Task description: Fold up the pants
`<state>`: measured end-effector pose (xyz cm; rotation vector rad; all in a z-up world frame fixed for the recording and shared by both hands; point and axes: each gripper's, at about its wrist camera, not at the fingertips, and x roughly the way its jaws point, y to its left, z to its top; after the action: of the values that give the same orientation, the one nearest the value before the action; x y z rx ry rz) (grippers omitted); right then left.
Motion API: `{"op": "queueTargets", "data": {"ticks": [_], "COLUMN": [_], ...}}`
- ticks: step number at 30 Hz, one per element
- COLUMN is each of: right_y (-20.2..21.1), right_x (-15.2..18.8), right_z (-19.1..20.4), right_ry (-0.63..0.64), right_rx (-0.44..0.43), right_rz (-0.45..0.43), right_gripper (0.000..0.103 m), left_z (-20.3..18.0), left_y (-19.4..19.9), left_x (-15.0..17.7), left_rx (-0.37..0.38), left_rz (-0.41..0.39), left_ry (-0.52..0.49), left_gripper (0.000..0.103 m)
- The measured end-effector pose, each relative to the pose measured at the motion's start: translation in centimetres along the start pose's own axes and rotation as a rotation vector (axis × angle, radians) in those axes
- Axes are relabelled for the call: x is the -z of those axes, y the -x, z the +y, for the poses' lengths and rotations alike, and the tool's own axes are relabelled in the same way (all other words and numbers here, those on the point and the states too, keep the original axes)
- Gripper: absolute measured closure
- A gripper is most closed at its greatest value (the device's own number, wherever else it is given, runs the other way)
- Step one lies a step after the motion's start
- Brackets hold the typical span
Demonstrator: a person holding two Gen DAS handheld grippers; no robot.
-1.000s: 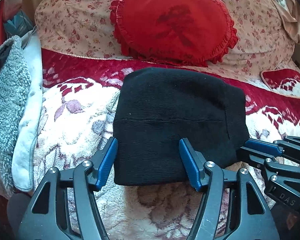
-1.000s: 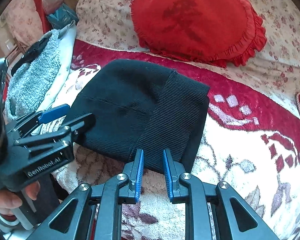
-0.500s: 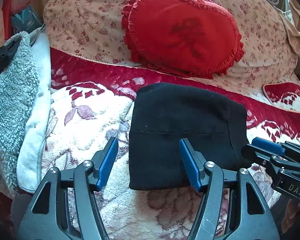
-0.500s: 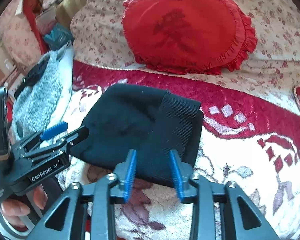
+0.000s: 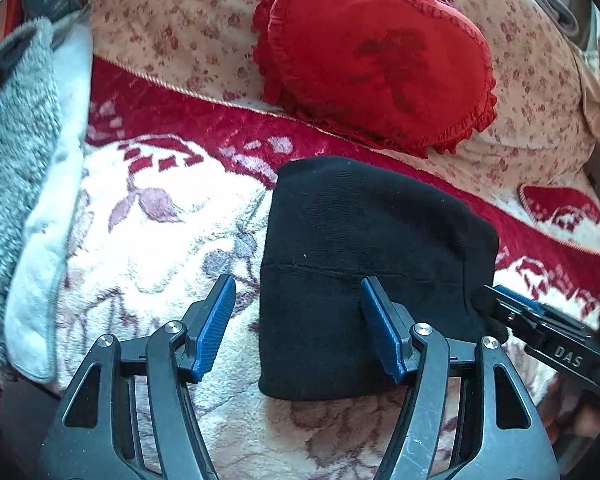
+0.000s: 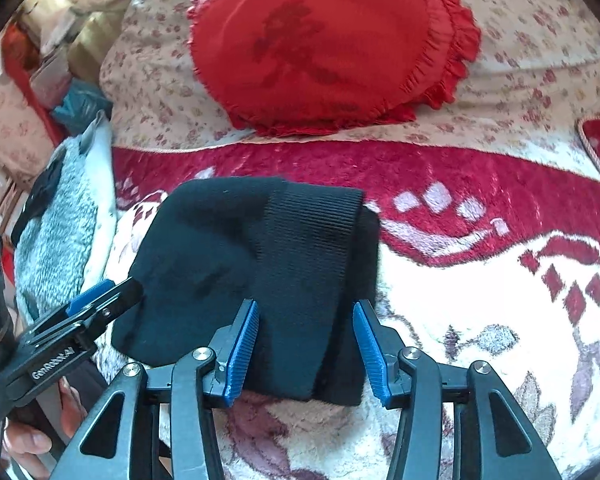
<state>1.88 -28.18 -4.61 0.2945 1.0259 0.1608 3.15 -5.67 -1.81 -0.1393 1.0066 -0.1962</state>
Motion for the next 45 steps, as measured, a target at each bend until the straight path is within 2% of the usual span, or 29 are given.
{"op": "queueTargets", "data": {"ticks": [8,15,17,22,30,32,34,35,37,39,41,45], "right_y": [-1.2,-2.5,-2.8,-3.2,-3.8,-3.7,-3.4,-3.3,-2.5,-1.8,-1.0,0.1], "right_x": [-0.4,-0.6,-0.7,-1.1,-1.3,-1.1,-0.9,-0.9,-0.8,-1.0,-1.3,-2.9], "right_z": [-2.0,-4.0,-4.2,-4.4,-3.1,-2.9,-2.6,-2.3,-1.4,-0.5,0.3,1.0], "right_ry": [-0.088,-0.173,-0.184,-0.192,-0.143,-0.127,-0.102,-0.087,-0.033,0.013,0.036,0.054], "right_rx": [-0.064,-0.18,-0.199,-0.251,-0.213,-0.196,-0.178,-0.17,-0.141,-0.117,-0.105,-0.127], "right_rz": [0.009,0.024,0.022,0.025,0.014,0.001,-0.021,-0.029,-0.053,-0.069,-0.09,-0.132], "right_gripper": [0.045,0.04,0.04,0.035,0.032,0.034,0.041,0.044,0.057,0.063,0.066,0.068], "left_z": [0.7,0.7,0.7,0.6,0.3,0.4,0.3,0.2,0.0,0.2,0.4,0.2], "left_y": [-1.7,-3.1,-3.4,-4.0,-4.8,-4.8,-4.7,-4.5,-4.1,-3.4,-2.7,-1.6], "left_x": [-0.6,-1.0,-1.2,-1.4,-1.5,-1.4,-1.2,-1.1,-1.1,-1.6,-2.4,-4.5], "left_rx": [0.086,0.099,0.106,0.119,0.124,0.129,0.135,0.142,0.139,0.152,0.165,0.143], "left_rz": [0.038,0.051,0.054,0.057,0.059,0.056,0.047,0.04,0.027,0.017,0.006,-0.05], "left_ry": [0.048,0.052,0.055,0.052,0.053,0.062,0.062,0.055,0.043,0.052,0.062,0.027], "left_gripper": [0.029,0.027,0.023,0.022,0.021,0.021,0.023,0.028,0.036,0.048,0.053,0.053]}}
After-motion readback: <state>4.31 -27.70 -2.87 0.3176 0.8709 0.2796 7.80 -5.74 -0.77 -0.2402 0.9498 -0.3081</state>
